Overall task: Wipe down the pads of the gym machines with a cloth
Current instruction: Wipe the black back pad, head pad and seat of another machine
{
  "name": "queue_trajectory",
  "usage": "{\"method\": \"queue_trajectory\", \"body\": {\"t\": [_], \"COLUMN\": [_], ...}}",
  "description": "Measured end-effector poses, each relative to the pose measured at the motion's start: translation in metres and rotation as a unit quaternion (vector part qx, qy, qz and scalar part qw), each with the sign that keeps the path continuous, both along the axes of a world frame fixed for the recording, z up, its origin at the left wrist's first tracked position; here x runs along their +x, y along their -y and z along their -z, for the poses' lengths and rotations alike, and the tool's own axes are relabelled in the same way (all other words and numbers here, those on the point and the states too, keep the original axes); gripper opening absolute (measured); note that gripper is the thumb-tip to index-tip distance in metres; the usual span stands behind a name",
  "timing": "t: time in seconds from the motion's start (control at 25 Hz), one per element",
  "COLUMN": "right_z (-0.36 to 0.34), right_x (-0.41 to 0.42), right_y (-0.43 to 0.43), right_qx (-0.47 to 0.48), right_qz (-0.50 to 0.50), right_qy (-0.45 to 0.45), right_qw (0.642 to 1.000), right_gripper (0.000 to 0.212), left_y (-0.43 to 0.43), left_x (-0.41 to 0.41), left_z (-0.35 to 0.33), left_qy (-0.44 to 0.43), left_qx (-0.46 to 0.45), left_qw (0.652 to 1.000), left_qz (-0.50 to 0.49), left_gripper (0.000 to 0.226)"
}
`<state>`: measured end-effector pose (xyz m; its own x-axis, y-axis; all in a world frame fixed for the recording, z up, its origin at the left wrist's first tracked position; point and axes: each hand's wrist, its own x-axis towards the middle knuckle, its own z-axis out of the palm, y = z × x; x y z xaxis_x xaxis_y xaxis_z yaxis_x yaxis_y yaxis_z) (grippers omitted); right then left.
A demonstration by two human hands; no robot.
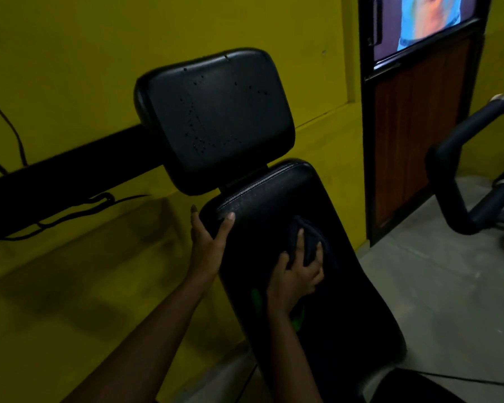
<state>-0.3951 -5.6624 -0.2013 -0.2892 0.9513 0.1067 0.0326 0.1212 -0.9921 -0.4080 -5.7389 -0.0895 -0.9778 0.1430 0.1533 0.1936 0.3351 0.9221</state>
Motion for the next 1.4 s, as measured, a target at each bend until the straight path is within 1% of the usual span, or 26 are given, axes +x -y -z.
{"method": "queue_trajectory", "body": {"t": [0.04,0.08,0.16,0.2,0.24,0.32,0.4,0.48,0.52,0.56,0.6,0.64,0.72,0.76,0.8,0.88,0.96,1.0,1.08,1.12,1.16,1.2,1.28,1.32,1.4], "right_z": [-0.018,-0.032,-0.050,-0.058,-0.060,-0.055,-0.030,-0.009,-0.009,-0.015,-0.029,-0.042,-0.054,-0.052,-0.045,-0.018,0.017,0.030,0.042,0.039,0.030,0.020,0.017,0.026,0.059], "right_x": [0.001,0.001,-0.005,-0.010,-0.016,-0.023,-0.016,-0.002,0.001,-0.001,-0.003,-0.006,-0.016,-0.021,-0.023,-0.015,-0.002,0.005,0.011,0.010,0.009,0.008,0.013,0.017,0.022], "right_y": [0.006,0.015,0.017,0.004,-0.016,-0.054,-0.082,-0.090,-0.086,-0.080,-0.071,-0.062,-0.058,-0.065,-0.072,-0.081,-0.075,-0.069,-0.054,-0.043,-0.029,-0.010,0.028,0.037,0.031], "right_qx": [0.015,0.077,0.259,0.300,0.308,0.282,0.216,0.078,0.014,-0.021,-0.007,0.057,0.223,0.260,0.261,0.182,0.088,0.040,-0.061,-0.073,-0.040,0.026,0.174,0.219,0.255], "right_qz": [-0.012,-0.035,-0.082,-0.098,-0.097,-0.075,-0.054,-0.050,-0.048,-0.051,-0.061,-0.078,-0.095,-0.090,-0.080,-0.049,-0.015,-0.007,0.000,0.000,-0.002,-0.014,-0.068,-0.089,-0.088], "right_qy": [-0.009,-0.015,0.014,0.020,0.022,0.026,0.036,0.055,0.065,0.069,0.067,0.057,0.049,0.051,0.056,0.066,0.075,0.089,0.109,0.101,0.079,0.057,0.039,0.037,0.033], "right_qw": [1.000,0.996,0.962,0.949,0.946,0.956,0.974,0.994,0.997,0.996,0.996,0.994,0.969,0.960,0.961,0.980,0.993,0.995,0.992,0.992,0.996,0.998,0.982,0.971,0.962], "right_gripper": [0.056,0.056,0.054,0.055,0.057,0.060,0.063,0.060,0.058,0.059,0.060,0.060,0.062,0.063,0.063,0.065,0.061,0.058,0.058,0.058,0.057,0.057,0.058,0.057,0.057], "left_y": [-0.001,-0.001,-0.002,-0.002,-0.002,0.001,0.004,0.003,0.003,0.001,-0.001,-0.003,-0.004,-0.003,-0.003,-0.001,-0.001,-0.002,-0.003,-0.003,-0.003,-0.002,-0.001,-0.001,-0.001], "left_x": [0.004,0.006,0.007,0.008,0.009,0.006,0.007,0.008,0.008,0.008,0.008,0.008,0.005,0.004,0.003,0.005,0.009,0.012,0.015,0.015,0.015,0.015,0.014,0.014,0.017], "left_z": [0.000,0.003,0.011,0.015,0.020,0.026,0.030,0.032,0.033,0.034,0.036,0.038,0.042,0.043,0.045,0.056,0.068,0.073,0.082,0.085,0.086,0.087,0.089,0.091,0.099], "left_qy": [0.000,0.002,0.002,-0.002,-0.015,-0.045,-0.052,-0.053,-0.055,-0.059,-0.065,-0.071,-0.081,-0.082,-0.079,-0.070,-0.063,-0.058,-0.044,-0.036,-0.031,-0.030,-0.035,-0.043,-0.049], "left_qx": [-0.009,-0.010,0.004,0.006,0.007,-0.001,-0.006,0.005,0.013,0.021,0.027,0.030,0.041,0.053,0.067,0.086,0.093,0.098,0.110,0.120,0.132,0.141,0.145,0.140,0.122], "left_qw": [1.000,1.000,0.999,0.999,0.998,0.998,0.998,0.999,0.998,0.998,0.997,0.997,0.996,0.995,0.994,0.994,0.993,0.993,0.992,0.991,0.990,0.989,0.988,0.989,0.990], "left_qz": [-0.008,-0.017,-0.035,-0.047,-0.054,-0.044,-0.017,-0.006,-0.008,-0.010,-0.013,-0.018,-0.025,-0.024,-0.021,-0.026,-0.037,-0.040,-0.039,-0.035,-0.036,-0.036,-0.033,-0.034,-0.042], "left_gripper": [0.086,0.090,0.093,0.092,0.090,0.087,0.086,0.089,0.090,0.090,0.090,0.089,0.086,0.084,0.083,0.085,0.082,0.077,0.071,0.071,0.076,0.084,0.095,0.096,0.092]}}
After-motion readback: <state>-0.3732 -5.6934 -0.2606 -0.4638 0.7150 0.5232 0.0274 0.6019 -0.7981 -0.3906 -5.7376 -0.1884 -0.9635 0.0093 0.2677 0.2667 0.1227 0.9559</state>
